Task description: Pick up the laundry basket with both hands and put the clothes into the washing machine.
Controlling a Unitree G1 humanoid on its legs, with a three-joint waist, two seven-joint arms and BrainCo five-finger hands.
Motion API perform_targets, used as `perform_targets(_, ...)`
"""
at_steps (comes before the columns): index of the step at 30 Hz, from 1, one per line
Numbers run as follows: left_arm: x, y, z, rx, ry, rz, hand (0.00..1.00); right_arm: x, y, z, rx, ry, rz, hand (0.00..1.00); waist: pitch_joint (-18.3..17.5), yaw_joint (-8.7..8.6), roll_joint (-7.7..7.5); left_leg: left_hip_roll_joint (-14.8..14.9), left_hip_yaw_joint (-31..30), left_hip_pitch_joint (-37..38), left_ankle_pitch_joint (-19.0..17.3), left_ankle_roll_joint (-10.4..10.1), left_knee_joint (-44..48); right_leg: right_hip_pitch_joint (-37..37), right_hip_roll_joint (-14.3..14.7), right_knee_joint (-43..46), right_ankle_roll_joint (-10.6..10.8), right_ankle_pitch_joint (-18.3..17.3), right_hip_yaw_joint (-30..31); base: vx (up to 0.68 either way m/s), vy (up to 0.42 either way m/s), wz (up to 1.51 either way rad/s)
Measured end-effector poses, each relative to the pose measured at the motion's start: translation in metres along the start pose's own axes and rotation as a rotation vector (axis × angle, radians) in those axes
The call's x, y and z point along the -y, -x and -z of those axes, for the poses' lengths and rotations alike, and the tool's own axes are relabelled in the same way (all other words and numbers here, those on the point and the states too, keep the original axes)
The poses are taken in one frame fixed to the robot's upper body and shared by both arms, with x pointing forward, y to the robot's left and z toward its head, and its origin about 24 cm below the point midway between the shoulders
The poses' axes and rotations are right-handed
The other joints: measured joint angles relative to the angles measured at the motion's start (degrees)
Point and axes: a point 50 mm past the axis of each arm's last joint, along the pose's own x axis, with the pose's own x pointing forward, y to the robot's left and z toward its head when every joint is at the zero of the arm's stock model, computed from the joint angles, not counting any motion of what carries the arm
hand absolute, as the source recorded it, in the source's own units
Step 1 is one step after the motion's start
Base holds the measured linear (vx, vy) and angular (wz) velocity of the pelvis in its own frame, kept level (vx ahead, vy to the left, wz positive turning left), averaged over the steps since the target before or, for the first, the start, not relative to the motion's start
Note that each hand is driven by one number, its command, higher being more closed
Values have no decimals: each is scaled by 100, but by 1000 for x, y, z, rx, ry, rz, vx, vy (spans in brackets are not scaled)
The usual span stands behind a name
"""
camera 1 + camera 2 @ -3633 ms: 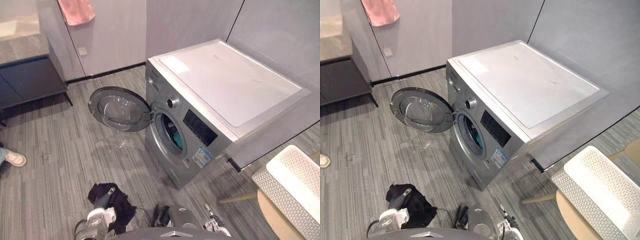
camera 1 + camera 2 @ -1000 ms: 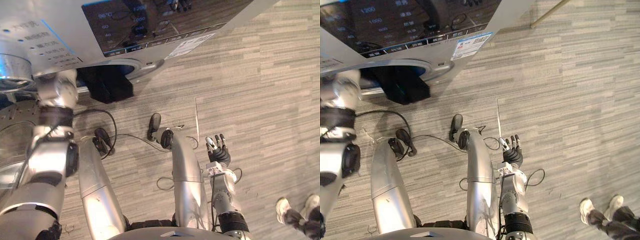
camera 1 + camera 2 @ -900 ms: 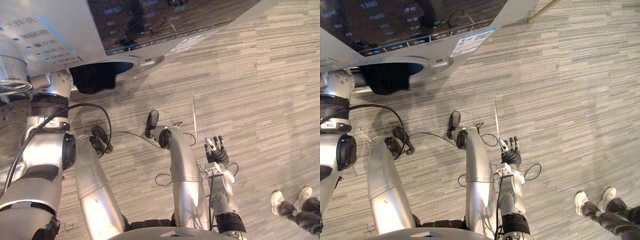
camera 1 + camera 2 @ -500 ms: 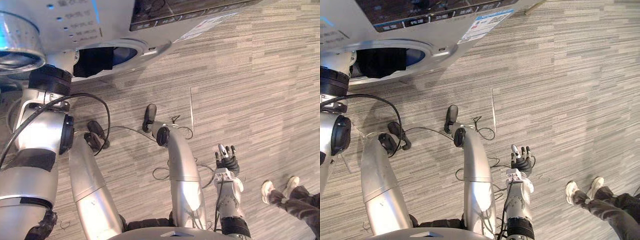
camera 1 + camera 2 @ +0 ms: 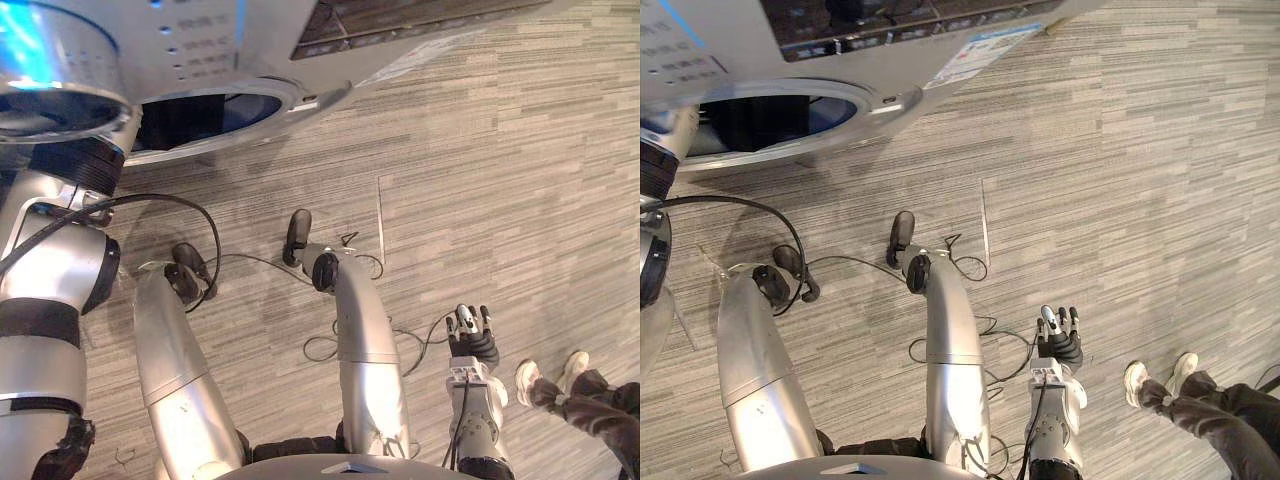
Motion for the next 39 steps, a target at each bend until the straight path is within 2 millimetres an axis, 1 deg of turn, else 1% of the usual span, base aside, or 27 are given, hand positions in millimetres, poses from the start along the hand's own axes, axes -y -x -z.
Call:
perform_targets(1, 8, 5, -17, 187, -314, 111, 100, 1, 1, 6, -22, -9, -7, 0, 0, 2, 0, -38, -14, -71, 1, 5, 1, -41, -13, -36, 25, 19, -6, -42, 4, -1)
perform_targets(3, 13, 8, -27, 291, -482, 144, 100, 0, 2, 11, -32, -26, -7, 0, 0, -8, 0, -43, -24, -113, 0, 9, 0, -46, -14, -90, 57, 40, -15, -62, 14, -3)
perform_targets(5, 14, 8, -29, 323, -588, 163, 100, -4, 0, 10, -19, -64, -17, 0, 0, -24, 0, -55, -16, -121, -4, 17, 0, -45, -20, -118, 70, 52, -16, -72, 6, -2)
perform_targets(6, 11, 8, -27, 317, -619, 145, 100, -9, -4, 8, 4, -88, -30, 0, 0, -45, 0, -56, -7, -119, -3, 18, -3, -45, -21, -124, 75, 59, -8, -76, -5, -2)
perform_targets(7, 7, 7, -26, 303, -616, 124, 100, -12, -6, 7, 16, -97, -39, 0, 0, -56, 0, -55, -3, -118, -3, 19, -5, -48, -21, -125, 76, 62, -6, -84, -17, -2)
perform_targets(8, -5, 4, -23, 238, -559, 31, 100, -18, -9, 4, 40, -111, -55, 0, 0, -67, 0, -53, 11, -110, -1, 21, -14, -54, -21, -125, 75, 63, 3, -90, -29, -3)
perform_targets(9, -26, -2, -18, 126, -426, -117, 100, -23, -10, 2, 56, -115, -66, 0, 0, -96, 0, -42, 21, -103, 2, 22, -24, -58, -14, -130, 66, 69, 5, -93, -34, -2)
perform_targets(10, -38, -4, -14, 55, -306, -215, 100, -25, -10, 2, 62, -115, -71, 0, 0, -113, 0, -36, 20, -103, 8, 20, -29, -59, -8, -132, 61, 72, 3, -95, -44, -1)
perform_targets(11, -61, -4, -3, -93, -33, -429, 100, -28, -9, 1, 71, -125, -75, 0, -1, -172, -2, -31, 19, -104, 22, 22, -52, -59, -5, -141, 57, 74, -3, -97, -50, 0)
perform_targets(12, -72, 1, 9, -209, 268, -617, 100, -28, -9, 2, 72, -130, -56, 0, -2, -242, -3, -20, 19, -104, 38, 12, -84, -57, 6, -172, 49, 80, -14, -95, -51, -1)
perform_targets(13, -73, 3, 13, -245, 430, -682, 100, -27, -9, 3, 69, -127, -40, 0, -2, -254, -3, -11, 20, -101, 43, 5, -94, -56, 16, -182, 43, 84, -16, -90, -51, -6)
perform_targets(14, -72, 5, 20, -295, 721, -765, 100, -26, -8, 4, 64, -114, -13, 0, -2, -266, -3, 28, 20, -92, 46, -1, -93, -48, 55, -197, 33, 90, -20, -103, -58, -12)
perform_targets(15, -72, 6, 28, -322, 1064, -830, 100, -26, -8, 5, 53, -100, 5, 0, -4, -262, -6, 68, 14, -81, 51, -12, -95, -29, 100, -232, 13, 105, -27, -102, -56, -13)
perform_targets(16, -70, 5, 35, -339, 1325, -878, 100, -27, -9, 6, 43, -75, 14, 0, -4, -272, -6, 83, 16, -74, 55, -19, -103, -21, 117, -254, 6, 115, -29, -103, -50, -10)
perform_targets(17, -70, 5, 39, -351, 1449, -905, 100, -28, -9, 7, 39, -75, 15, 0, -4, -276, -6, 92, 17, -74, 55, -19, -101, -20, 130, -264, 6, 121, -28, -83, -29, -8)
perform_targets(18, -71, 6, 43, -357, 1619, -962, 0, -29, -10, 8, 29, -77, 23, 0, -4, -298, -6, 116, 15, -73, 54, -19, -99, -4, 157, -298, 11, 141, -27, -82, -24, -9)
perform_targets(21, -72, 7, 49, -347, 1778, -1019, 0, -29, -10, 8, 23, -78, 39, 0, -4, -322, -6, 148, 16, -40, 49, -25, -106, 46, 193, -355, 16, 175, -27, -74, -13, -7)
perform_targets(24, -70, 7, 50, -331, 1858, -1011, 0, -31, -11, 6, 23, -80, 29, 0, -5, -343, -6, 152, 20, -28, 49, -27, -106, 52, 197, -356, 5, 184, -26, -83, -25, -1)
perform_targets(29, -64, 6, 53, -349, 1862, -983, 0, -33, -10, 5, 26, -81, 18, 0, -5, -323, -6, 148, 14, -11, 52, -31, -109, 67, 192, -342, 4, 184, -25, -91, -36, 1)
perform_targets(31, -60, 3, 52, -357, 1760, -881, 0, -33, -10, 5, 22, -81, 17, 0, -5, -302, -6, 135, 5, -10, 55, -34, -111, 71, 182, -329, 3, 183, -28, -86, -34, 4)
perform_targets(33, -56, -5, 44, -351, 1487, -646, 0, -32, -9, 6, 12, -79, 16, 0, -5, -290, -5, 74, -24, -5, 87, -41, -138, 76, 137, -257, -5, 164, -45, -85, -45, 15)
perform_targets(34, -54, -8, 41, -346, 1357, -571, 0, -31, -9, 7, 7, -79, 14, 0, -5, -292, -5, 44, -24, -2, 106, -34, -157, 76, 101, -236, -11, 150, -56, -70, -50, 25)
perform_targets(35, -46, -11, 33, -333, 1118, -429, 0, -30, -8, 10, -6, -75, 6, 0, -5, -279, -5, 14, -33, -1, 132, -30, -183, 76, 64, -205, -28, 128, -75, -72, -57, 22)
perform_targets(36, -35, -14, 26, -329, 915, -330, 0, -29, -8, 12, -17, -73, -4, 0, -5, -262, -5, -9, -49, -1, 141, -40, -191, 77, 36, -173, -41, 103, -91, -71, -58, 28)
perform_targets(37, -13, -13, 18, -321, 585, -182, 0, -25, -7, 17, -40, -70, -9, 0, -8, -222, 1, -60, -73, 10, 152, -51, -196, 77, -21, -96, -38, 44, -104, -71, -57, 20)
perform_targets(38, -3, -10, 17, -322, 489, -136, 0, -25, -6, 19, -50, -69, -10, 0, -9, -193, 3, -74, -79, 27, 153, -53, -195, 87, -31, -73, -39, 23, -104, -74, -58, 18)
perform_targets(39, 12, -3, 19, -336, 393, -76, 0, -25, -6, 22, -64, -67, -18, 0, -9, -151, 3, -83, -77, 70, 152, -56, -197, 118, -46, -69, -50, -6, -104, -86, -64, 10)
